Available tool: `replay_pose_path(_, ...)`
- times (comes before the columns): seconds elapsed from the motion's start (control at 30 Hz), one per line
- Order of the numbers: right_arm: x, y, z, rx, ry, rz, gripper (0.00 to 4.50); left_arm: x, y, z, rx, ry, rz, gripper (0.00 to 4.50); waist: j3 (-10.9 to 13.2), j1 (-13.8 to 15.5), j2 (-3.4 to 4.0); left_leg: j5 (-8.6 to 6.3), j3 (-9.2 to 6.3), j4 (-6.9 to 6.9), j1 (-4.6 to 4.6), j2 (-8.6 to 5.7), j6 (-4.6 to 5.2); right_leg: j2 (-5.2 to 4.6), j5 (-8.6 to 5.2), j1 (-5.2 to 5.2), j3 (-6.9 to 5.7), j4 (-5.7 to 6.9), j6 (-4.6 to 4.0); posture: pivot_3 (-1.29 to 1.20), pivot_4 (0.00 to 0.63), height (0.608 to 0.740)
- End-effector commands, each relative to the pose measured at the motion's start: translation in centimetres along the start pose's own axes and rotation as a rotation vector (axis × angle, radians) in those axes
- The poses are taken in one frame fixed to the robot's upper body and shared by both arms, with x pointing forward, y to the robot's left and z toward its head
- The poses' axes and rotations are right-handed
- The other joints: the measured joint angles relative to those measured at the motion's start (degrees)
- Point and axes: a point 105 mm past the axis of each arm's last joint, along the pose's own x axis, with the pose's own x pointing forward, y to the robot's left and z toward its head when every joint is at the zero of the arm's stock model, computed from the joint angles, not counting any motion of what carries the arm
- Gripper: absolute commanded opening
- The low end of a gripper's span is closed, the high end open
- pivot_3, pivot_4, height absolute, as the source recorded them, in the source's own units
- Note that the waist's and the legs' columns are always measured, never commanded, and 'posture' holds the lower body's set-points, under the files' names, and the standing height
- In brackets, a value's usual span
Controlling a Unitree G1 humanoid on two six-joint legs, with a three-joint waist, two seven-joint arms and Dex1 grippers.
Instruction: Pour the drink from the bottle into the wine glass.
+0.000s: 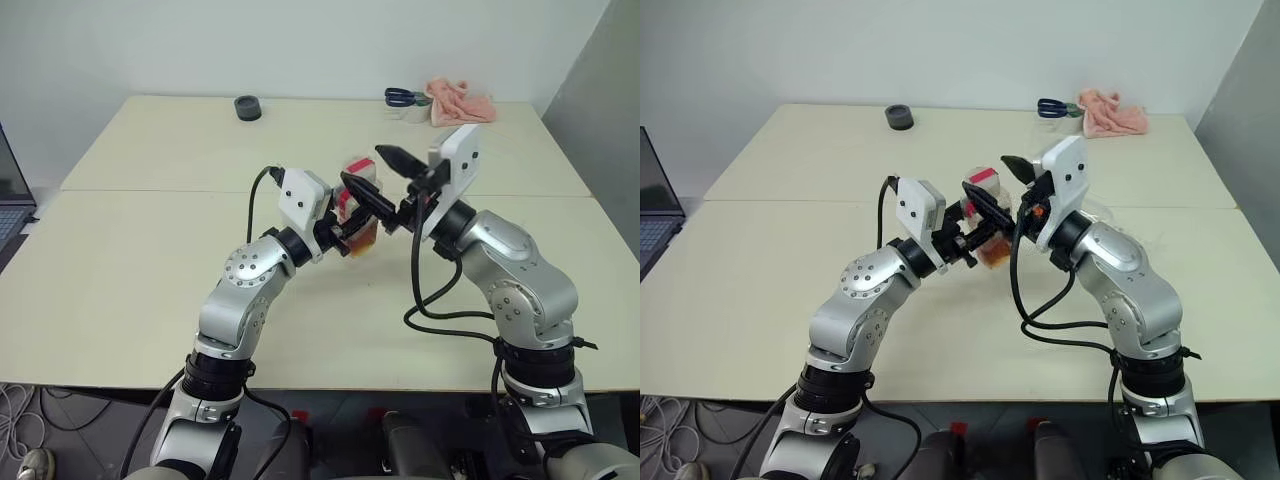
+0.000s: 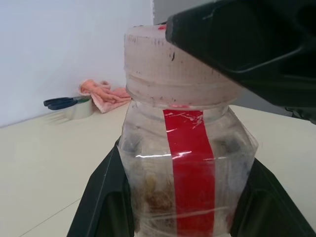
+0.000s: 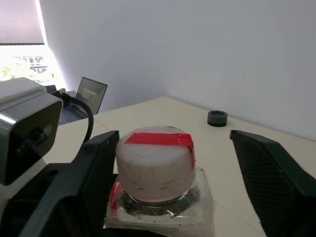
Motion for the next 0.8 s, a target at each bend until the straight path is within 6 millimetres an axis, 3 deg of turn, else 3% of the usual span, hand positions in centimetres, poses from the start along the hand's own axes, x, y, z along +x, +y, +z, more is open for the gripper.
replay_pose_path(0.03, -0.3, 0.0, 1.3, -0.018, -0.046, 0.014, 2.41, -0.1, -0.1, 2.1, 0.045, -0.067, -0.01, 1.8, 0.0, 0.0, 0.0, 0.0, 0.01, 0.0, 0.0, 0.0, 0.0, 0.0, 0.0, 0.0, 0.0, 0.0, 0.0, 0.0, 0.15, 0.74)
replay_pose_path(0.1, -0.5, 0.1, 1.1, -0.023, -0.035, 0.033, 1.83, -0.2, 0.0, 2.1, 0.047, -0.064, -0.007, 1.8, 0.0, 0.0, 0.0, 0.0, 0.0, 0.0, 0.0, -0.01, 0.0, -0.01, 0.0, 0.0, 0.0, 0.0, 0.0, 0.0, 0.15, 0.74)
replay_pose_path(0.3, -0.3, 0.8, 1.4, -0.051, -0.021, 0.187, 1.83, -0.6, -0.9, 2.3, 0.046, -0.048, -0.093, 1.8, 0.0, 0.0, 0.0, 0.0, 0.01, 0.01, 0.0, -0.01, 0.0, 0.0, 0.0, 0.0, 0.0, 0.0, 0.0, 0.0, 0.15, 0.74)
replay_pose_path(0.53, -1.4, 3.8, 2.3, -0.029, 0.049, 0.773, 1.83, -4.1, -5.9, 3.9, 0.005, 0.017, -0.54, 1.8, 0.0, -0.4, 0.02, -0.01, 0.01, -0.05, 0.03, 0.05, 0.02, 0.05, 0.0, 0.01, -0.04, -0.02, -0.01, 0.0, 0.15, 0.74)
replay_pose_path(0.7, -0.4, 3.7, 3.3, 0.017, 0.055, 0.867, 1.83, -4.9, -6.5, 5.5, -0.025, 0.026, -0.638, 1.8, 0.1, -0.3, 0.03, -0.01, -0.01, 0.03, 0.03, 0.04, 0.03, 0.04, 0.0, 0.04, -0.05, -0.01, 0.0, 0.0, 0.15, 0.74)
replay_pose_path(0.8, -1.3, 2.1, 3.2, 0.025, 0.082, 0.815, 2.84, -4.9, -5.6, 5.4, -0.028, 0.034, -0.581, 1.8, 0.1, -0.1, 0.03, -0.01, -0.02, 0.02, 0.02, 0.03, 0.03, 0.03, 0.0, 0.04, -0.05, -0.02, 0.0, 0.0, 0.15, 0.74)
